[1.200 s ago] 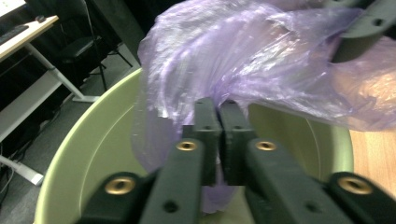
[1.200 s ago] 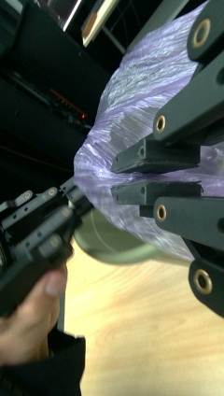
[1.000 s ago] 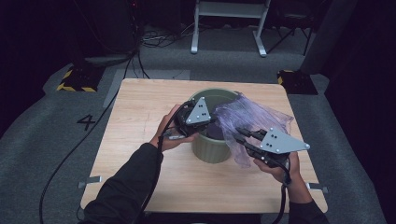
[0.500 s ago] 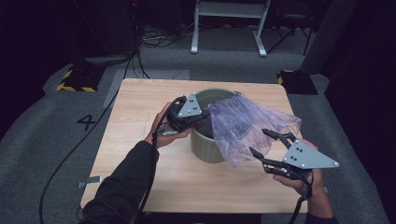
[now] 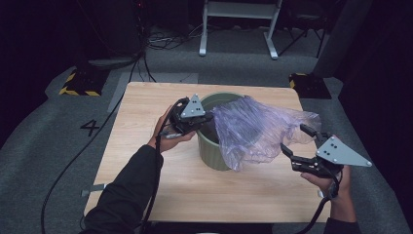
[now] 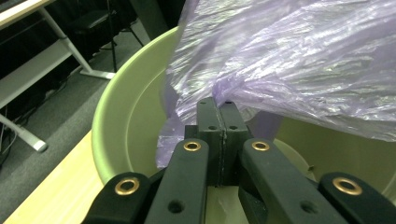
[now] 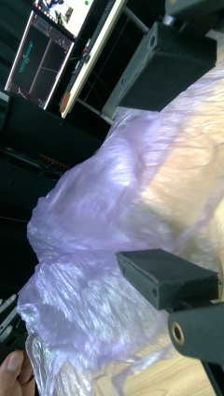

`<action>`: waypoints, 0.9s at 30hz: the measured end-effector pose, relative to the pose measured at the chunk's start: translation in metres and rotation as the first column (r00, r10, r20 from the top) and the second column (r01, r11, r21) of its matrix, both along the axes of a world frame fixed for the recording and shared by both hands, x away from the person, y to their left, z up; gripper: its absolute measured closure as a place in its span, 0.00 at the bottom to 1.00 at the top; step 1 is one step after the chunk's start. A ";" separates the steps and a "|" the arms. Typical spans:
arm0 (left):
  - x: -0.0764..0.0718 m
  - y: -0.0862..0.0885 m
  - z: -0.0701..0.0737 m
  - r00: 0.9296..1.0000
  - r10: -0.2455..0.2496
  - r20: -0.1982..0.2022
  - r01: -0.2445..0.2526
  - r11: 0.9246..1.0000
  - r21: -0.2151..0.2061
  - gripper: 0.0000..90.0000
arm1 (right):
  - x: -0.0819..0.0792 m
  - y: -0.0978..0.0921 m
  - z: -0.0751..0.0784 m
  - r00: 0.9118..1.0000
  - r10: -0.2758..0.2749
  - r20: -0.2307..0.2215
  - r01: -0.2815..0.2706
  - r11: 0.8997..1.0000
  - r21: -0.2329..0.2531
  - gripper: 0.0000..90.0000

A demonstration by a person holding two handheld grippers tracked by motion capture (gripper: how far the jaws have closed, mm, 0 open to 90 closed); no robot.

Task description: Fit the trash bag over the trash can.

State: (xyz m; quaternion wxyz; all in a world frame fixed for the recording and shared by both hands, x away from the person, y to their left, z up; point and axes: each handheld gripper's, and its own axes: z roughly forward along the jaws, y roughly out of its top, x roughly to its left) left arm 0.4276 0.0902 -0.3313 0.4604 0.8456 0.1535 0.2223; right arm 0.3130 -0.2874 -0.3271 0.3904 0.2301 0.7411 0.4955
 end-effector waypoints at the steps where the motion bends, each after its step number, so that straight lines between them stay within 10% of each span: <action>1: 0.001 0.001 0.000 1.000 0.002 0.001 -0.002 1.000 0.001 1.00 | 0.000 -0.002 0.000 1.000 0.006 -0.004 -0.006 1.000 0.007 0.23; 16: 0.008 0.009 -0.001 0.999 0.004 -0.032 -0.005 1.000 -0.018 0.93 | 0.025 0.005 -0.001 0.999 -0.033 -0.028 0.032 0.999 -0.038 0.30; 21: -0.001 0.015 0.005 1.000 -0.002 -0.030 -0.001 0.997 -0.073 0.62 | 0.030 0.016 -0.003 0.998 0.048 -0.031 -0.050 0.997 -0.066 0.70; 27: -0.019 0.024 0.013 0.999 -0.025 -0.041 0.019 0.991 -0.132 0.23 | 0.027 0.024 -0.001 0.996 0.086 -0.013 -0.086 0.994 -0.062 0.92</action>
